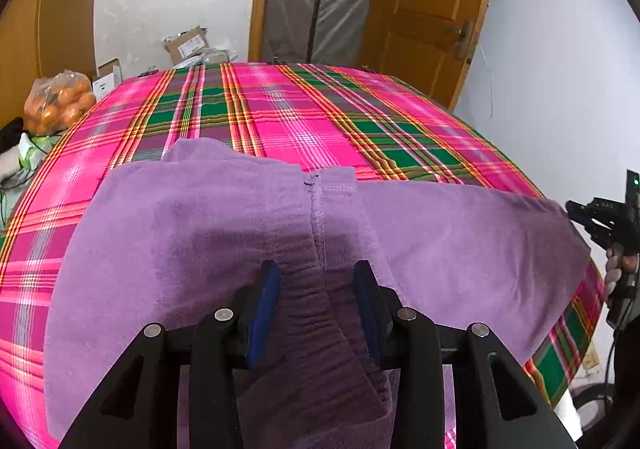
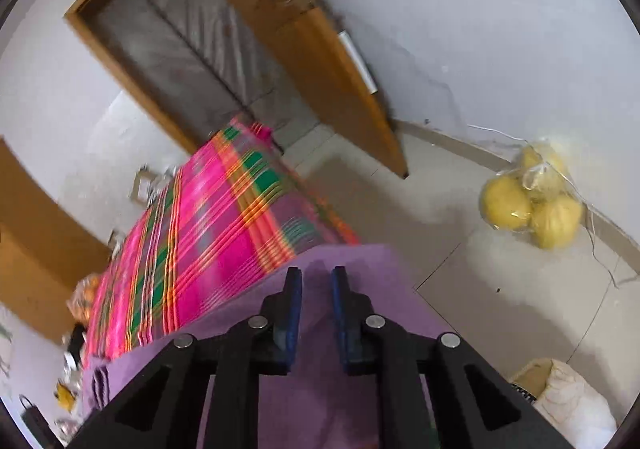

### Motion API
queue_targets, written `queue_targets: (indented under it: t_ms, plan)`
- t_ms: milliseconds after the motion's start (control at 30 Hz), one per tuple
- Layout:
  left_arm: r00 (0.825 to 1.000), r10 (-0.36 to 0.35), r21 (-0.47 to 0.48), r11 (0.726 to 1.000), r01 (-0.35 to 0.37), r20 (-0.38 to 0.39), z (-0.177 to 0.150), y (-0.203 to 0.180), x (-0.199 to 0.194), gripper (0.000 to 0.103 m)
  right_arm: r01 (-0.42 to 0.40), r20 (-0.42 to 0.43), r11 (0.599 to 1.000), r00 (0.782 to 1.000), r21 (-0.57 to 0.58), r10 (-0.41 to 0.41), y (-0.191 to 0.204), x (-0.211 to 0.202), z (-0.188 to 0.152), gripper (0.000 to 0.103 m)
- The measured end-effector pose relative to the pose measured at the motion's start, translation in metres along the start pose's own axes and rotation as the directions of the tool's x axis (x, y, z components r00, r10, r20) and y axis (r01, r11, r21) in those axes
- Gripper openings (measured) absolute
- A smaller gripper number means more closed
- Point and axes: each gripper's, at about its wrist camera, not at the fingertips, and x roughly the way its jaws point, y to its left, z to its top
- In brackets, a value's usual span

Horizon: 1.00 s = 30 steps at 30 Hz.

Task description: Fold clothes

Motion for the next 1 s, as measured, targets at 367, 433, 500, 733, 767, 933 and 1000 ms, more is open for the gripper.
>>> queue_targets:
  t_ms: [367,433,500,733,767,933,1000]
  plan:
    - [1.000,0.028,0.021,0.999,-0.028,-0.005,0.000,-0.004,0.000,0.041,-0.190,-0.024,0.889,0.975,0.418,0.220,-0.096,-0.019,-0.016,0.043]
    - [0.999,0.039,0.023,0.999,-0.039,-0.004,0.000,-0.005,-0.001,0.041,-0.205,-0.044,0.845,0.965,0.494,0.260,-0.114,-0.021,-0.022,0.044]
    - [0.998,0.058,0.019,0.998,-0.058,-0.002,0.000,-0.008,-0.002,0.041,-0.216,-0.063,0.817,0.954,0.535,0.294,-0.124,-0.023,-0.028,0.044]
    - [0.997,0.071,0.009,0.997,-0.071,0.021,0.002,-0.020,-0.002,0.042,-0.275,-0.123,0.738,0.892,0.616,0.435,-0.134,-0.010,-0.040,0.045]
    - [0.997,0.072,0.006,0.997,-0.072,0.021,0.003,-0.020,-0.001,0.042,-0.275,-0.136,0.733,0.884,0.622,0.447,-0.133,-0.005,-0.041,0.045]
    - [0.997,0.073,0.000,0.997,-0.073,0.019,0.003,-0.021,0.002,0.041,-0.282,-0.140,0.668,0.852,0.689,0.504,-0.135,0.014,-0.048,0.050]
    - [0.997,0.072,-0.002,0.997,-0.072,0.017,0.003,-0.021,0.003,0.042,-0.289,-0.132,0.641,0.841,0.711,0.525,-0.135,0.023,-0.048,0.050]
